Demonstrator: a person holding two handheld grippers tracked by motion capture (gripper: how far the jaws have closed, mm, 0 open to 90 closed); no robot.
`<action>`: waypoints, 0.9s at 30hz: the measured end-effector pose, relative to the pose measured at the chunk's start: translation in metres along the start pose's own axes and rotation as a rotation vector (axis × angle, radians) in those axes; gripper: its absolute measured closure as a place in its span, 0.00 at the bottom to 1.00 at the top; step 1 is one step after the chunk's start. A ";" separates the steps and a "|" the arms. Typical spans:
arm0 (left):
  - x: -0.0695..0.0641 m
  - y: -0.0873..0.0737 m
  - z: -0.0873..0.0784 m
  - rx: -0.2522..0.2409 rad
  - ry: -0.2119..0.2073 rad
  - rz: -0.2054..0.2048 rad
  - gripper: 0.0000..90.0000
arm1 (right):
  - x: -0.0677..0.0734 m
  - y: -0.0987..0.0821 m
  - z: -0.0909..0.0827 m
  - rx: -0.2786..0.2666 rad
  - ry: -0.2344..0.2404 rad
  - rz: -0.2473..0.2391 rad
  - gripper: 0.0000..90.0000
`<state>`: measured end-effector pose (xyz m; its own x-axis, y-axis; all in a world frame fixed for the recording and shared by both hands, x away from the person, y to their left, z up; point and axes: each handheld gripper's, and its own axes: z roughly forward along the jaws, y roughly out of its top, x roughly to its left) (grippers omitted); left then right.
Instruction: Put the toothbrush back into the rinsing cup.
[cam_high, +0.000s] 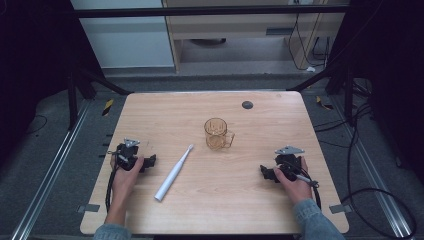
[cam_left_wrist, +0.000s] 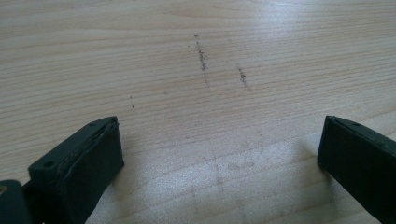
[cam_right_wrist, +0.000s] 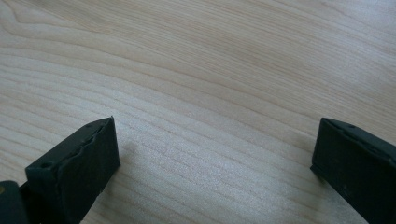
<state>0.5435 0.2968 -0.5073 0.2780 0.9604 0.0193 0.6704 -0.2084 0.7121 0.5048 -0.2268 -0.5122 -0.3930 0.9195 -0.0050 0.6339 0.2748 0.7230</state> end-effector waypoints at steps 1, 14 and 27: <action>0.000 0.000 0.000 -0.001 -0.002 0.001 0.00 | 0.000 0.000 0.000 0.000 0.000 0.000 0.01; -0.008 0.019 -0.033 -0.043 0.026 0.103 0.05 | 0.001 0.001 0.001 0.000 -0.007 0.012 0.01; -0.052 0.059 -0.080 0.010 0.006 0.272 0.10 | 0.001 0.001 0.001 0.001 -0.002 0.011 0.01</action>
<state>0.5135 0.2494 -0.4106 0.4447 0.8701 0.2127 0.5788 -0.4604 0.6731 0.5061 -0.2254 -0.5120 -0.3845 0.9231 0.0014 0.6389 0.2650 0.7222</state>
